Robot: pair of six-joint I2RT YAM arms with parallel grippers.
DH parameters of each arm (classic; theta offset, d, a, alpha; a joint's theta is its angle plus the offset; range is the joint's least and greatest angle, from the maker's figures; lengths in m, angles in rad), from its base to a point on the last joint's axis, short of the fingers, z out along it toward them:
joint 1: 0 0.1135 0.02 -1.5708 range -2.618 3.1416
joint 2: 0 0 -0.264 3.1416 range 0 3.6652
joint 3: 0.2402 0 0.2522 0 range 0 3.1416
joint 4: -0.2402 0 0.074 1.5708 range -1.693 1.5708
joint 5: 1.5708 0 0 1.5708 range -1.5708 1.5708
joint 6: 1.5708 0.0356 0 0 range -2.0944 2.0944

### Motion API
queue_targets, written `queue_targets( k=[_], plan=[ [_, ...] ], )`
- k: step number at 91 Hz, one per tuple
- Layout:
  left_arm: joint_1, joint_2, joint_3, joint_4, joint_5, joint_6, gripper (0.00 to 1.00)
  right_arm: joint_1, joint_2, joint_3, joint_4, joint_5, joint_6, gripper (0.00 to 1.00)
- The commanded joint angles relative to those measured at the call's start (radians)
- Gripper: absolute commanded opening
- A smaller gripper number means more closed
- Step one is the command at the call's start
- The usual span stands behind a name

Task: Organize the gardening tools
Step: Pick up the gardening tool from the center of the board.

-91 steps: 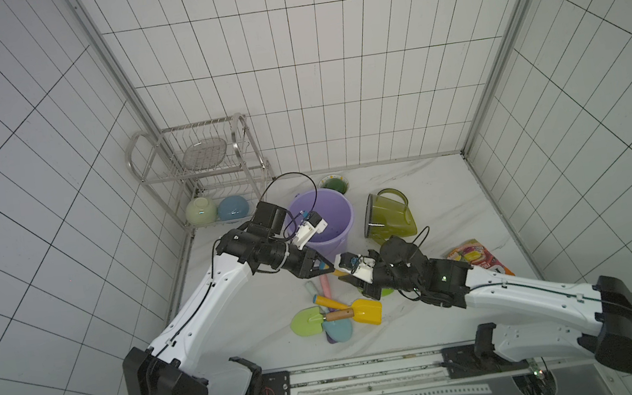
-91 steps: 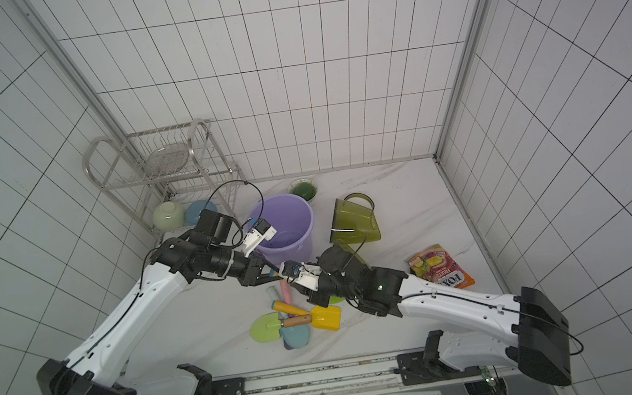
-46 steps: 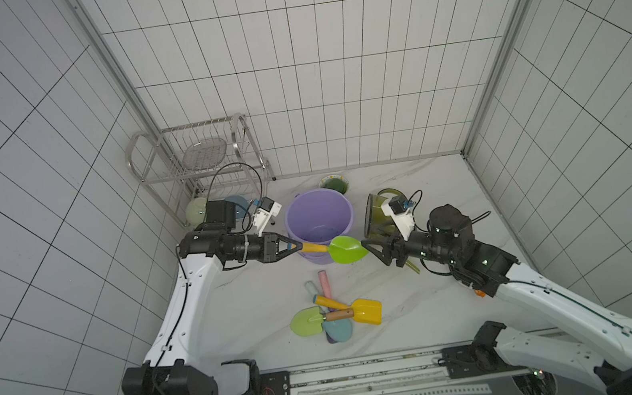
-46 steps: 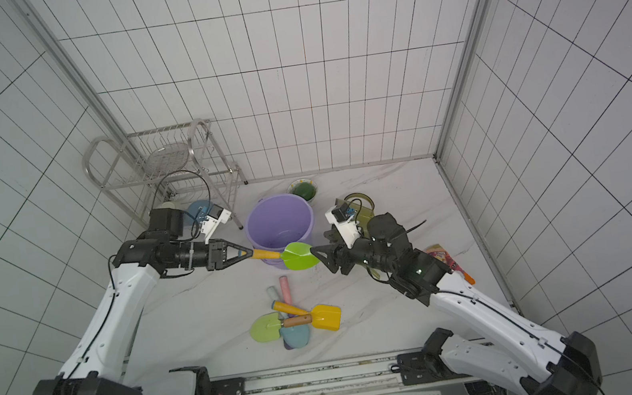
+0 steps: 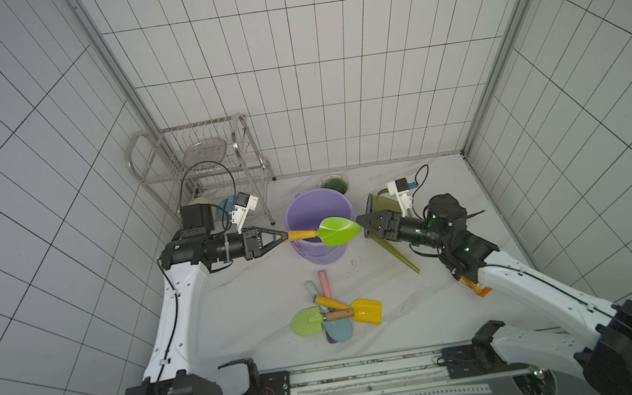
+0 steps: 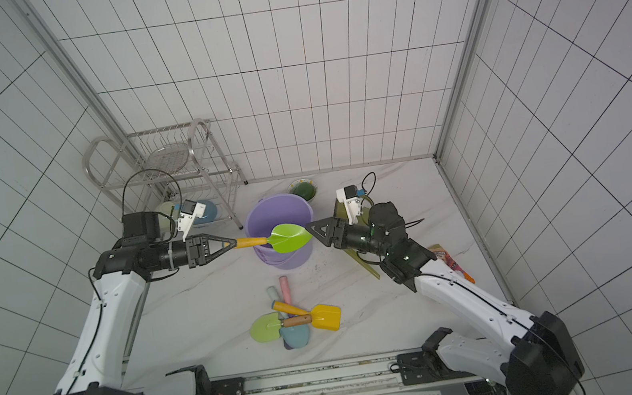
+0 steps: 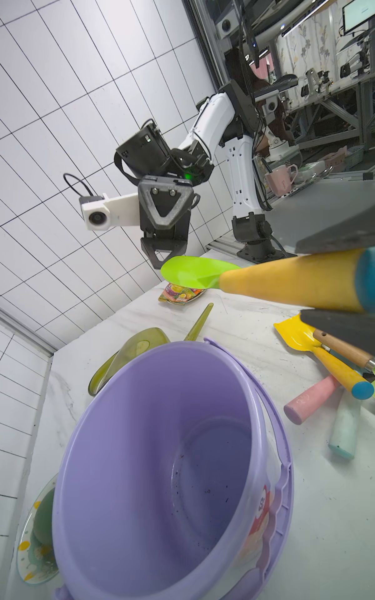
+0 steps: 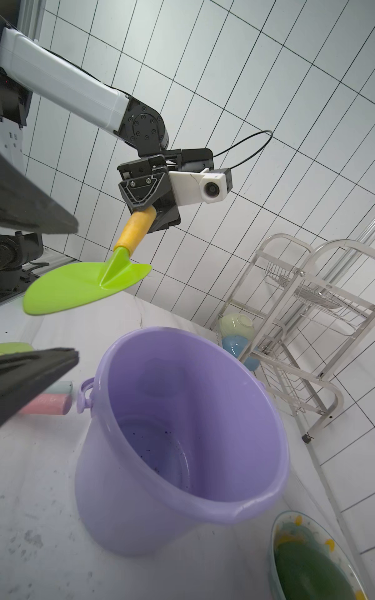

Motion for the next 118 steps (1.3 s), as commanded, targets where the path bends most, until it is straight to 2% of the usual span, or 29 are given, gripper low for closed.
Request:
queue_targets(
  k=[1, 25, 45, 59, 69, 78, 81, 90, 96, 106, 118],
  plan=[
    [0.004, -0.015, -0.006, 0.037, 0.059, -0.011, 0.00, 0.017, 0.019, -0.007, 0.164, -0.023, 0.117, 0.52],
    [0.005, -0.015, -0.018, 0.058, 0.057, -0.030, 0.00, 0.068, 0.076, -0.004, 0.228, -0.049, 0.102, 0.32],
    [0.006, -0.014, -0.025, 0.078, 0.055, -0.053, 0.00, 0.089, 0.101, -0.002, 0.256, -0.066, 0.081, 0.26],
    [0.005, -0.014, -0.027, 0.080, 0.056, -0.053, 0.00, 0.092, 0.113, 0.003, 0.260, -0.076, 0.074, 0.11],
    [0.004, -0.015, -0.030, 0.080, 0.054, -0.050, 0.00, 0.089, 0.103, 0.020, 0.231, -0.084, 0.051, 0.02],
    [0.005, -0.017, -0.034, 0.079, 0.043, -0.045, 0.00, 0.080, 0.084, 0.047, 0.162, -0.088, 0.007, 0.00],
    [0.005, -0.017, -0.035, 0.080, 0.035, -0.043, 0.06, 0.072, 0.078, 0.056, 0.142, -0.093, -0.007, 0.00],
    [0.005, -0.017, -0.039, 0.080, 0.003, -0.038, 0.40, 0.037, 0.060, 0.089, 0.073, -0.111, -0.044, 0.00],
    [0.006, -0.018, -0.039, 0.079, -0.028, -0.038, 0.56, 0.009, 0.055, 0.125, -0.013, -0.127, -0.085, 0.00],
    [0.006, -0.023, -0.037, 0.082, -0.122, -0.033, 0.66, -0.022, 0.068, 0.252, -0.264, -0.141, -0.236, 0.00],
    [0.005, -0.041, -0.034, 0.077, -0.288, -0.004, 0.70, -0.036, 0.139, 0.486, -0.679, -0.045, -0.485, 0.00]
  ],
)
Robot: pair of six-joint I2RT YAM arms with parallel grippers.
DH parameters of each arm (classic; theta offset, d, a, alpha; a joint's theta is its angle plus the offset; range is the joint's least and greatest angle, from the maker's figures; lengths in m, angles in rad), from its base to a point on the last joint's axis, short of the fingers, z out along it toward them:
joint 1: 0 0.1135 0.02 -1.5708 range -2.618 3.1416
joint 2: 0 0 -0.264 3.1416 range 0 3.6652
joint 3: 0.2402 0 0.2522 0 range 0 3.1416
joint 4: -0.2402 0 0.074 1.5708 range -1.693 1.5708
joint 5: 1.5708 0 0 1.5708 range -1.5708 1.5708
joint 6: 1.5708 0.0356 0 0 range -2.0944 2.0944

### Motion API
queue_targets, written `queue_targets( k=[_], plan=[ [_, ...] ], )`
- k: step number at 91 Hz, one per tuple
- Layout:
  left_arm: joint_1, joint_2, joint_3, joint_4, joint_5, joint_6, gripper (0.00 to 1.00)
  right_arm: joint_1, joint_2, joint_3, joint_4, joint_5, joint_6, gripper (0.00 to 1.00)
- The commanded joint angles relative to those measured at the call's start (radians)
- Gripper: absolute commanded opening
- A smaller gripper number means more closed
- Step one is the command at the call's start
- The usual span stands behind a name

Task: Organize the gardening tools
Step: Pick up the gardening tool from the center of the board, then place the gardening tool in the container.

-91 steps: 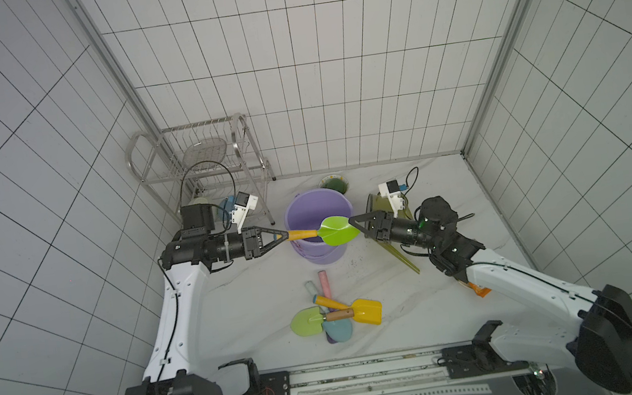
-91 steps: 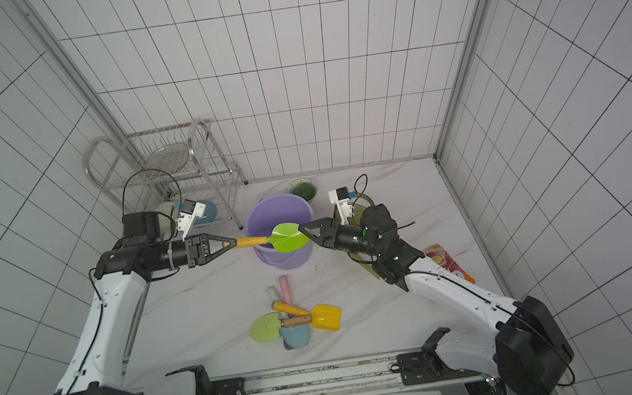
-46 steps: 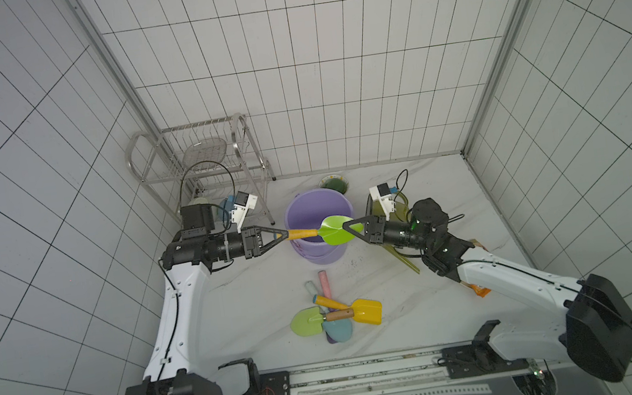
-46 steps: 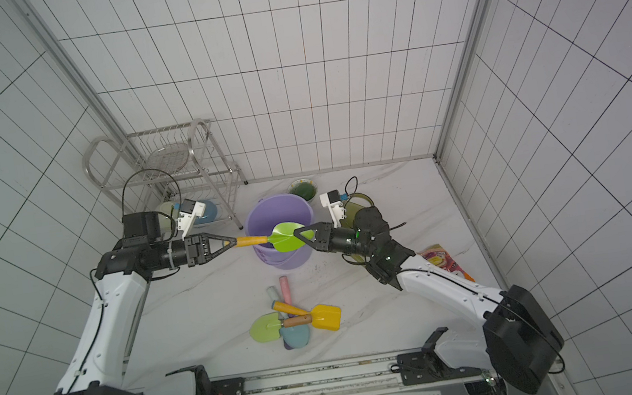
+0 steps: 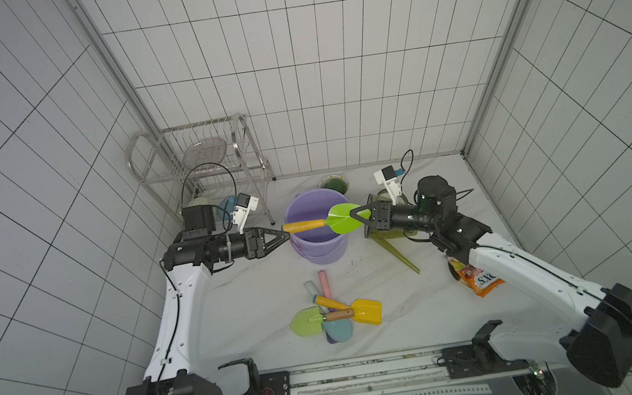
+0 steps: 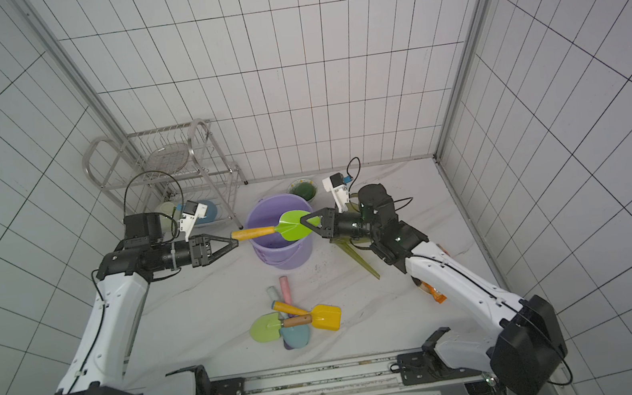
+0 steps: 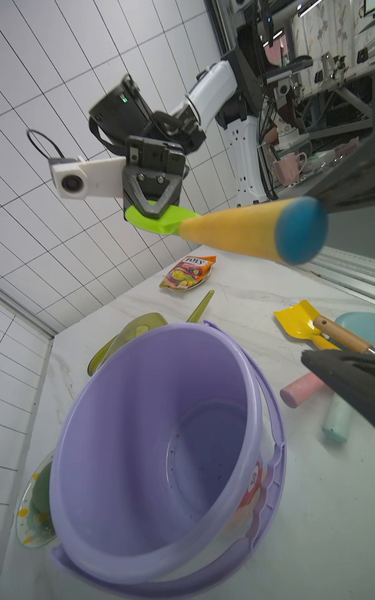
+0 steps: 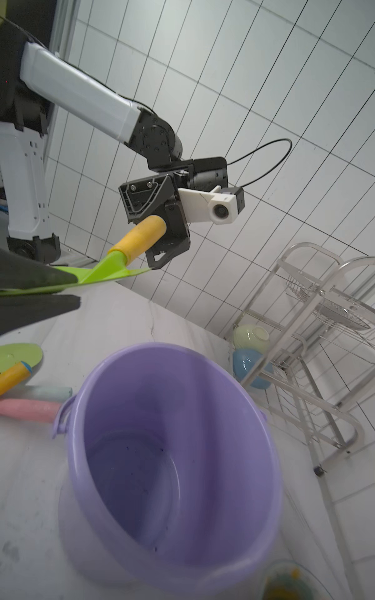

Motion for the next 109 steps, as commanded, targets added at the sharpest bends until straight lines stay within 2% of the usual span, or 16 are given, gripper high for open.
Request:
queue_targets(
  k=[1, 13, 26, 48, 57, 66, 76, 109],
  plan=[
    [0.005, -0.033, 0.000, 0.011, -0.183, 0.041, 0.70, -0.012, 0.042, 0.187, -0.385, 0.056, -0.277, 0.00],
    [0.006, -0.052, 0.001, -0.006, -0.287, 0.069, 0.70, -0.014, 0.144, 0.407, -0.647, 0.152, -0.418, 0.00],
    [0.005, -0.064, 0.001, -0.030, -0.317, 0.100, 0.71, -0.006, 0.289, 0.646, -0.902, 0.263, -0.526, 0.00],
    [0.003, -0.078, -0.014, -0.051, -0.323, 0.126, 0.71, 0.063, 0.584, 1.152, -1.273, 0.631, -0.652, 0.00],
    [0.003, -0.079, -0.018, -0.049, -0.326, 0.127, 0.71, 0.095, 0.736, 1.349, -1.373, 0.694, -0.674, 0.00],
    [0.003, -0.081, -0.023, -0.051, -0.325, 0.131, 0.71, 0.124, 0.853, 1.501, -1.422, 0.685, -0.703, 0.00],
    [0.001, -0.082, -0.027, -0.059, -0.330, 0.145, 0.71, 0.152, 0.933, 1.553, -1.414, 0.665, -0.714, 0.00],
    [-0.038, -0.075, -0.034, -0.072, -0.374, 0.183, 0.69, 0.193, 1.019, 1.429, -1.316, 0.619, -0.696, 0.00]
  ],
)
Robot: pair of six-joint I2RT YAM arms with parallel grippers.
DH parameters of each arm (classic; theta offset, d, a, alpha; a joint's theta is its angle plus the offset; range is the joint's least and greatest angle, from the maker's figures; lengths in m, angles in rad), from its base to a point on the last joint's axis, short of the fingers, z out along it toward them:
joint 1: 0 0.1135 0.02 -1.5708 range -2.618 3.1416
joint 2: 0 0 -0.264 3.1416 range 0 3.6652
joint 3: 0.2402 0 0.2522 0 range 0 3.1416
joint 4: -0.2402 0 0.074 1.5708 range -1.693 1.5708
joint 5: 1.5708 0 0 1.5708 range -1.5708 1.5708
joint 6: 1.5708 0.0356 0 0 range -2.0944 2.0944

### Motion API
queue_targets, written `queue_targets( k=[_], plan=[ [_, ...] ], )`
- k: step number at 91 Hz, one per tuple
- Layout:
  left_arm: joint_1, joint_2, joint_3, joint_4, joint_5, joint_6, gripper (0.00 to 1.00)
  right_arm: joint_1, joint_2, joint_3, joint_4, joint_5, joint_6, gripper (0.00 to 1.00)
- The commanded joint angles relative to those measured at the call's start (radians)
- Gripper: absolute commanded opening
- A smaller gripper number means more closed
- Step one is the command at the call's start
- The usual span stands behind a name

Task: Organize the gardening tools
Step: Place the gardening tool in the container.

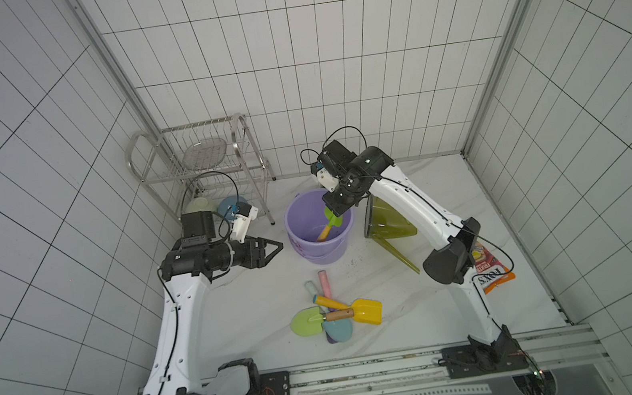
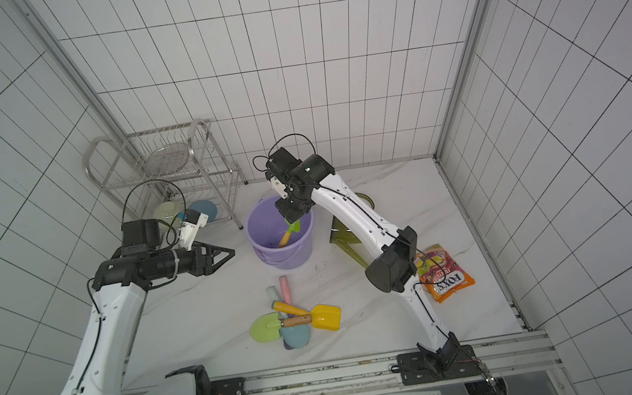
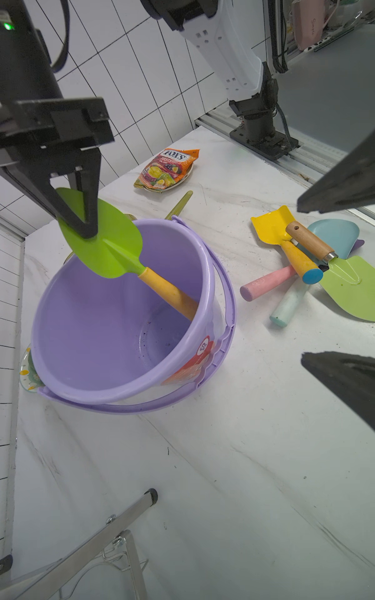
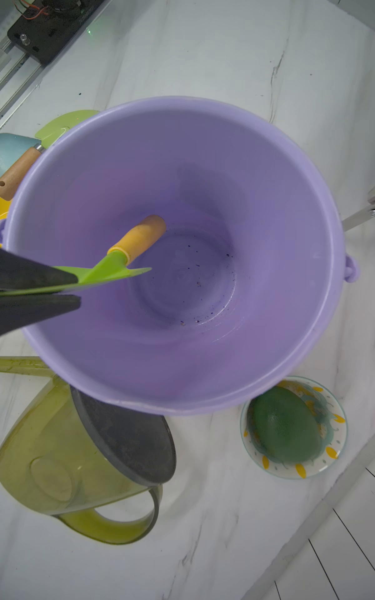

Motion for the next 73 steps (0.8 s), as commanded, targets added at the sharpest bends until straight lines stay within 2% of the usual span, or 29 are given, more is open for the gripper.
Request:
queue_targets(
  k=[1, 14, 45, 58, 73],
  plan=[
    [-0.022, -0.011, -0.008, -0.006, -0.028, 0.031, 0.69, 0.011, 0.018, -0.029, 0.032, -0.017, 0.004, 0.00],
    [-0.061, -0.005, -0.005, -0.013, -0.073, 0.056, 0.68, 0.018, 0.050, -0.053, 0.058, -0.027, 0.014, 0.01],
    [-0.174, 0.018, 0.006, -0.051, -0.196, 0.147, 0.68, 0.026, 0.083, -0.067, 0.083, -0.042, 0.030, 0.10],
    [-0.235, 0.026, 0.008, -0.066, -0.245, 0.201, 0.68, 0.021, 0.048, -0.081, 0.097, -0.051, 0.035, 0.19],
    [-0.301, 0.026, 0.011, -0.068, -0.295, 0.279, 0.68, 0.001, -0.061, -0.156, 0.138, -0.086, 0.055, 0.32]
  ],
)
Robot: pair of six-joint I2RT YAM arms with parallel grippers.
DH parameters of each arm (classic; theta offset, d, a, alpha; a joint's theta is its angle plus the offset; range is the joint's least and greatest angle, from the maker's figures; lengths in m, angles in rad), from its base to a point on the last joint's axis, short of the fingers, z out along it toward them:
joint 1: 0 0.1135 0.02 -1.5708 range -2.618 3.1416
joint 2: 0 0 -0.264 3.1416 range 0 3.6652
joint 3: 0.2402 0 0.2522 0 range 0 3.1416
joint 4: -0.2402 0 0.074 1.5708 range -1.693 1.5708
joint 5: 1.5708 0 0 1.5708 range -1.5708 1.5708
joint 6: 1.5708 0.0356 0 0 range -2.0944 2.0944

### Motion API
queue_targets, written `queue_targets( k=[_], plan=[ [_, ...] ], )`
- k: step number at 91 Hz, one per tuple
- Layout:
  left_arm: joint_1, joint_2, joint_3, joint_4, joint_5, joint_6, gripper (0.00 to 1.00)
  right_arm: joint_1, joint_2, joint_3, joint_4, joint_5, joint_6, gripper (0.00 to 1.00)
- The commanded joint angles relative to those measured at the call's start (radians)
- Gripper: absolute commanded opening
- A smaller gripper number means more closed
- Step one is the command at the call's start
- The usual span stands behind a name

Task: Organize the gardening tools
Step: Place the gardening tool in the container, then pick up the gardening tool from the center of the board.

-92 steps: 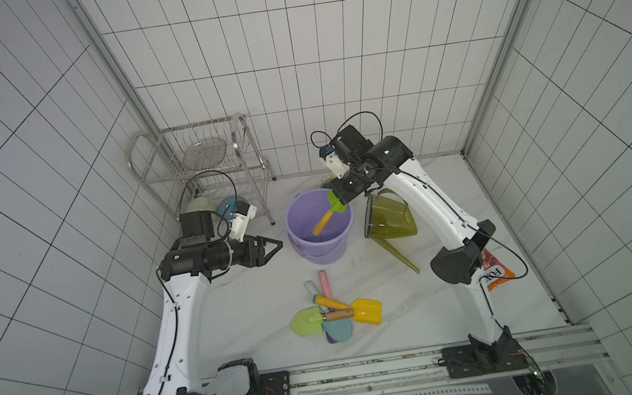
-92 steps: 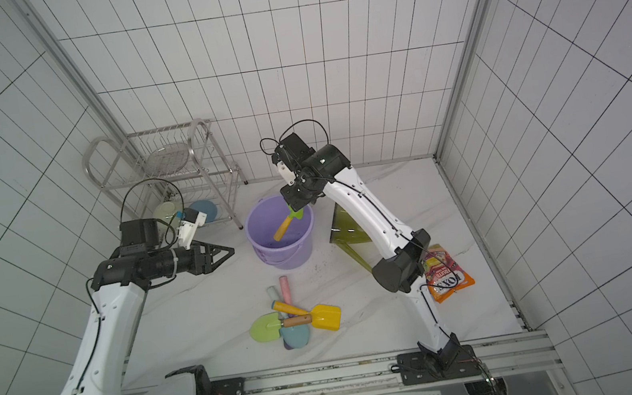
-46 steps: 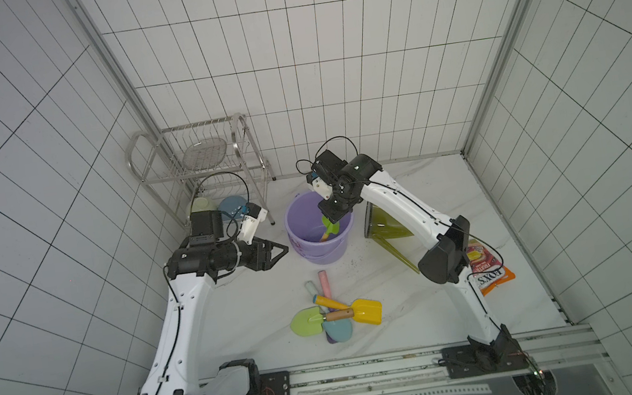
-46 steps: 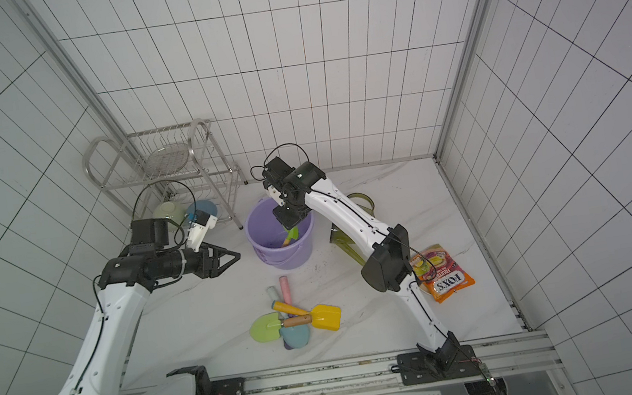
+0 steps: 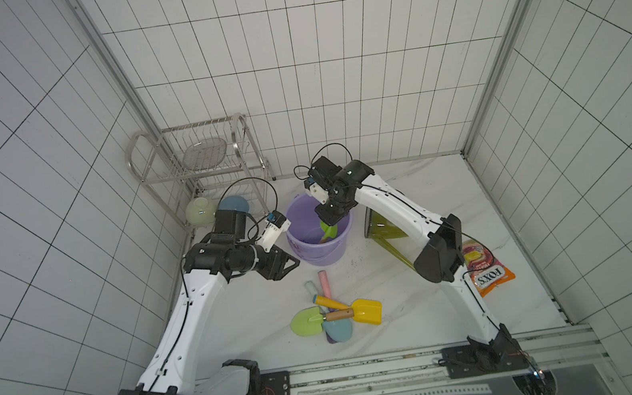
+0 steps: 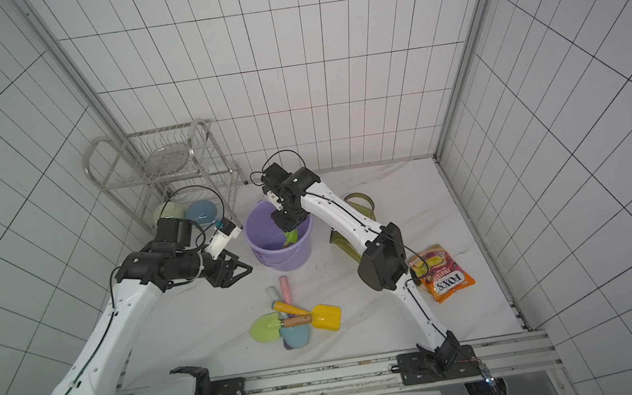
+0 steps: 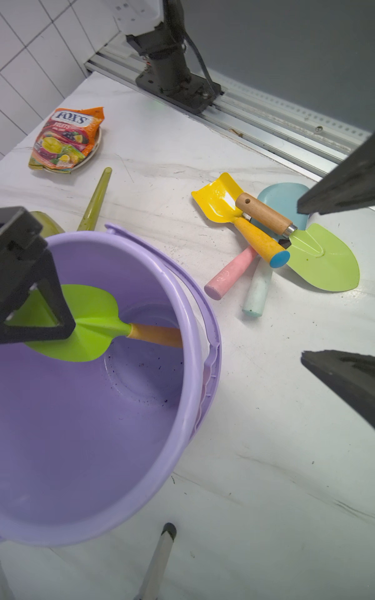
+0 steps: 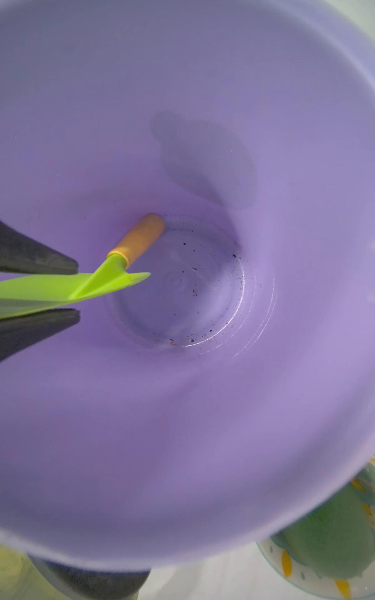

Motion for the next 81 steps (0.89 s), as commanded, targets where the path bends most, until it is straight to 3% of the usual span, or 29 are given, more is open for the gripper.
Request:
queue_targets(
  k=[1, 24, 42, 81],
  plan=[
    [-0.036, -0.001, 0.010, -0.007, -0.056, 0.090, 0.68, -0.016, -0.127, -0.052, 0.040, -0.038, 0.023, 0.33],
    [-0.135, 0.001, 0.019, -0.049, -0.073, 0.298, 0.67, -0.058, -0.393, -0.328, 0.185, -0.128, 0.069, 0.53],
    [-0.275, 0.027, -0.008, -0.045, -0.251, 0.450, 0.64, -0.077, -0.588, -0.605, 0.318, -0.236, 0.115, 0.62],
    [-0.540, 0.089, -0.127, 0.071, -0.507, 0.503, 0.62, -0.079, -0.984, -1.134, 0.617, -0.307, 0.199, 0.71]
  ],
)
